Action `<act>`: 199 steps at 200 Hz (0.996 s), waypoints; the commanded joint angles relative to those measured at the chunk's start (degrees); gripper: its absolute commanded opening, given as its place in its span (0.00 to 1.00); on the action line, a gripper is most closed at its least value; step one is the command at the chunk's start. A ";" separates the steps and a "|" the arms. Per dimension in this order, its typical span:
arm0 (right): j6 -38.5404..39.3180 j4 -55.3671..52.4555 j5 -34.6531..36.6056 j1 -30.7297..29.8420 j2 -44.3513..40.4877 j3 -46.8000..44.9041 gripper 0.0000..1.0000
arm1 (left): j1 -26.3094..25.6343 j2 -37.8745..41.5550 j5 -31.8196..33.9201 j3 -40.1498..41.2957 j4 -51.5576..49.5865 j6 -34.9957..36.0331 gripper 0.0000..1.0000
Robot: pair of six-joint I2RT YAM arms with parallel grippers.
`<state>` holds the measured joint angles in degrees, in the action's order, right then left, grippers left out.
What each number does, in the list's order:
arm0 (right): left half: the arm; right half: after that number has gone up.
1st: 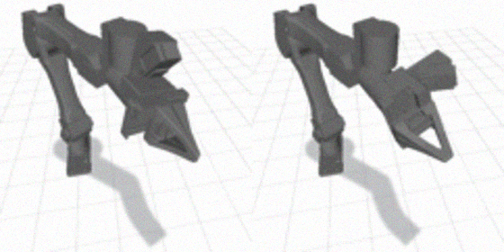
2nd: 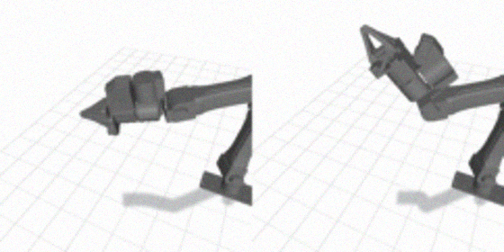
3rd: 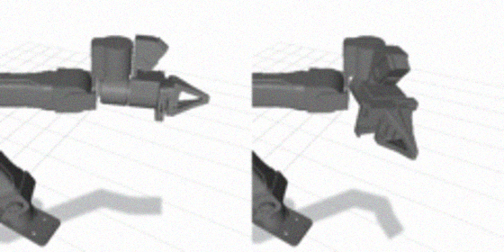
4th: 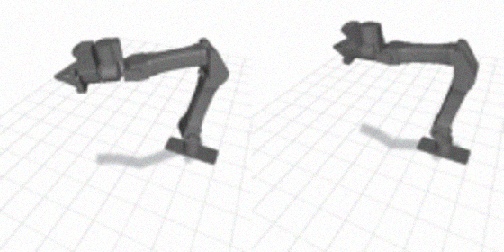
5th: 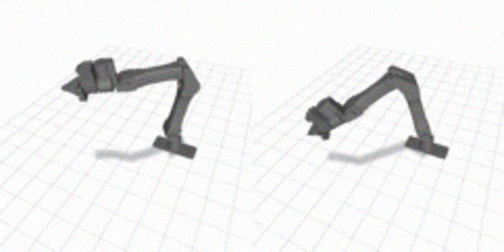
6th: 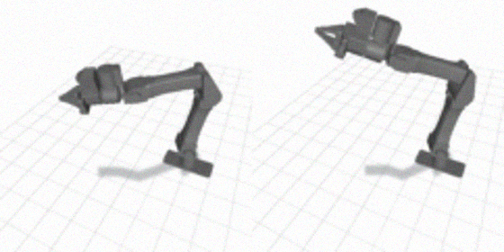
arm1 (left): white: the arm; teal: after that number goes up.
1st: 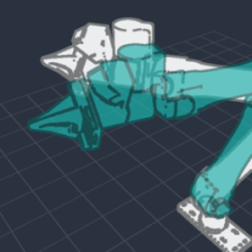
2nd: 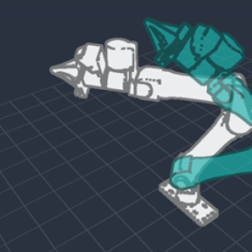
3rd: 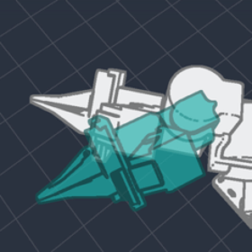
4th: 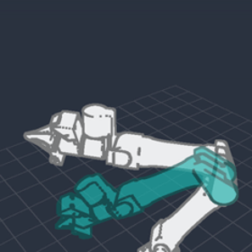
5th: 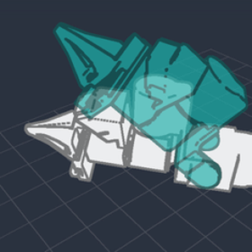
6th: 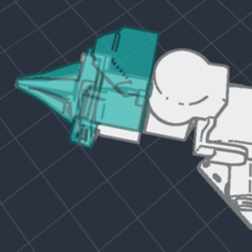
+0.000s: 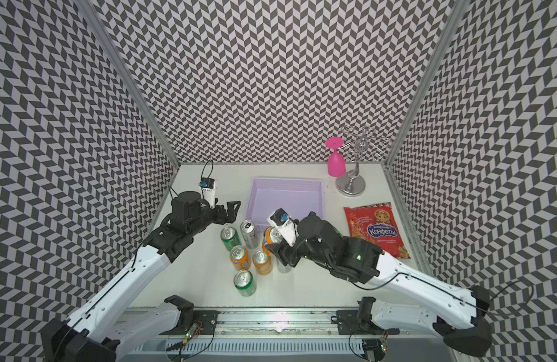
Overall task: Take out the drinks from the basket
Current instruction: Place the drink at the center of the board.
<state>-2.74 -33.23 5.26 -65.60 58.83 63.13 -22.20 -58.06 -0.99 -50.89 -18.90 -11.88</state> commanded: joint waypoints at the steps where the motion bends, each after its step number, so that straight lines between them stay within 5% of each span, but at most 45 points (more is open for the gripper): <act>1: -1.38 6.39 3.60 -5.14 -1.44 -1.76 0.52 | 0.50 0.52 -0.16 0.36 1.54 -0.38 0.99; 71: -4.90 12.62 6.06 -13.71 0.19 -10.25 0.52 | 1.10 1.47 -0.15 0.88 1.91 -0.56 0.99; 199: -5.50 20.99 7.86 -14.31 7.35 -21.29 0.52 | 1.56 1.65 -0.24 1.15 2.37 -0.63 0.99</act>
<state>-7.33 -21.69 11.29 -79.70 65.14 41.95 -20.97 -57.30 -0.97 -50.35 -18.02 -12.49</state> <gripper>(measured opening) 0.683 0.990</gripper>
